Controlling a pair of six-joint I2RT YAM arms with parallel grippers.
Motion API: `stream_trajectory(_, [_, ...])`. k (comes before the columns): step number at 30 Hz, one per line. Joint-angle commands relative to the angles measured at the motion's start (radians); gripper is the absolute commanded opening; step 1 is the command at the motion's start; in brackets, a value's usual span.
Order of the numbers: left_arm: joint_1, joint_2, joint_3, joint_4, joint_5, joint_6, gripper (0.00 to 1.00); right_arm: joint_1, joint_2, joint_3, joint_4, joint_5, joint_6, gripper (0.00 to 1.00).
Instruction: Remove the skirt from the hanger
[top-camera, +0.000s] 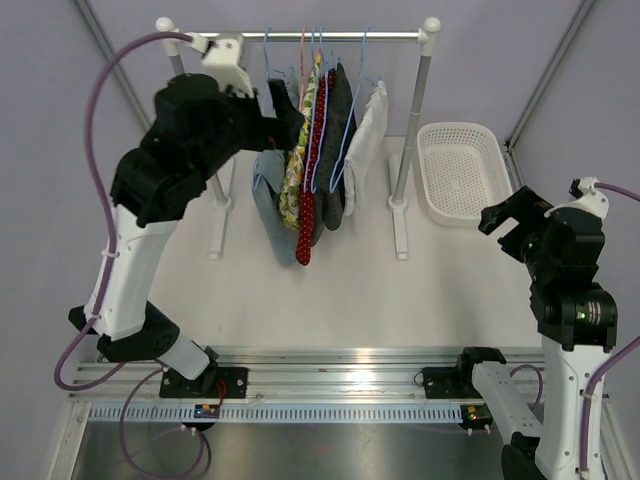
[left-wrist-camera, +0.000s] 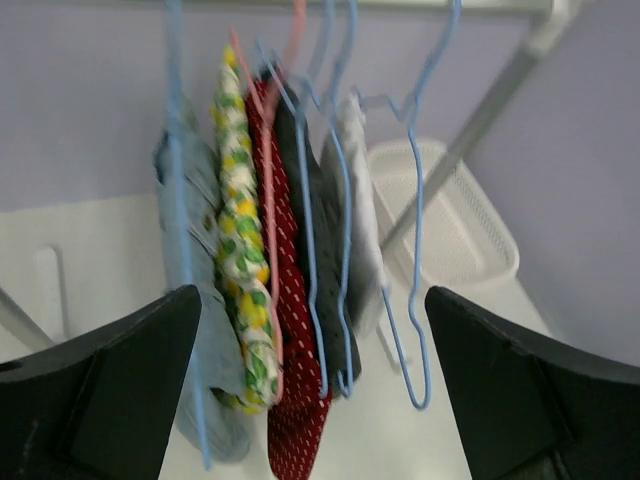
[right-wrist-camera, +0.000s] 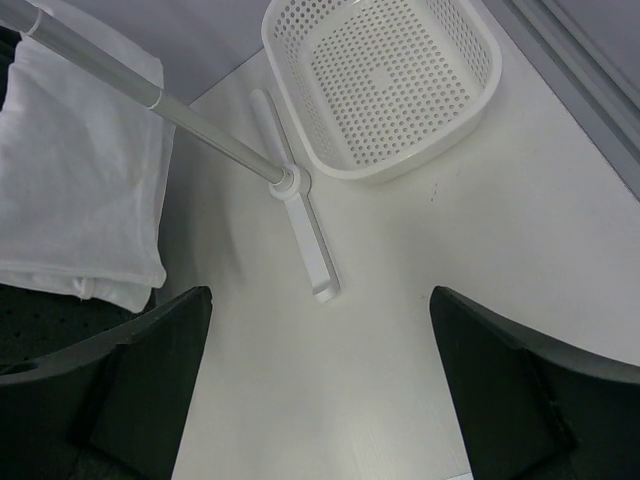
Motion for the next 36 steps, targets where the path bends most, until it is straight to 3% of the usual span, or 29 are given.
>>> stream_trajectory(1, [-0.107, -0.022, -0.107, 0.125, -0.032, 0.064, 0.99, 0.002, -0.050, -0.037, 0.003, -0.039, -0.035, 0.98])
stream_trajectory(3, [-0.163, 0.007, -0.128, 0.161, -0.049, 0.092, 0.99, 0.000, -0.065, -0.061, 0.009, -0.046, -0.038, 0.98])
stream_trajectory(9, [-0.320, 0.165, 0.006, 0.167, -0.161, 0.143, 0.99, 0.000, -0.092, -0.137, 0.023, -0.064, -0.047, 0.98])
stream_trajectory(20, [-0.322, 0.201, -0.132, 0.317, -0.308, 0.164, 0.99, 0.000, -0.130, -0.141, 0.007, -0.093, -0.041, 0.98])
stream_trajectory(29, [-0.265, 0.266, -0.166, 0.362, -0.258, 0.141, 0.97, 0.002, -0.151, -0.172, -0.008, -0.095, -0.041, 0.98])
stream_trajectory(32, [-0.241, 0.273, -0.206, 0.391, -0.241, 0.112, 0.85, 0.002, -0.159, -0.175, -0.017, -0.093, -0.044, 0.98])
stream_trajectory(33, [-0.225, 0.274, -0.215, 0.402, -0.238, 0.095, 0.77, 0.002, -0.162, -0.176, -0.020, -0.092, -0.044, 0.98])
stream_trajectory(35, [-0.210, 0.276, -0.230, 0.408, -0.222, 0.085, 0.46, 0.000, -0.164, -0.178, -0.028, -0.093, -0.043, 0.98])
stream_trajectory(36, [-0.210, 0.276, -0.234, 0.416, -0.222, 0.077, 0.36, 0.000, -0.165, -0.178, -0.031, -0.095, -0.043, 0.98])
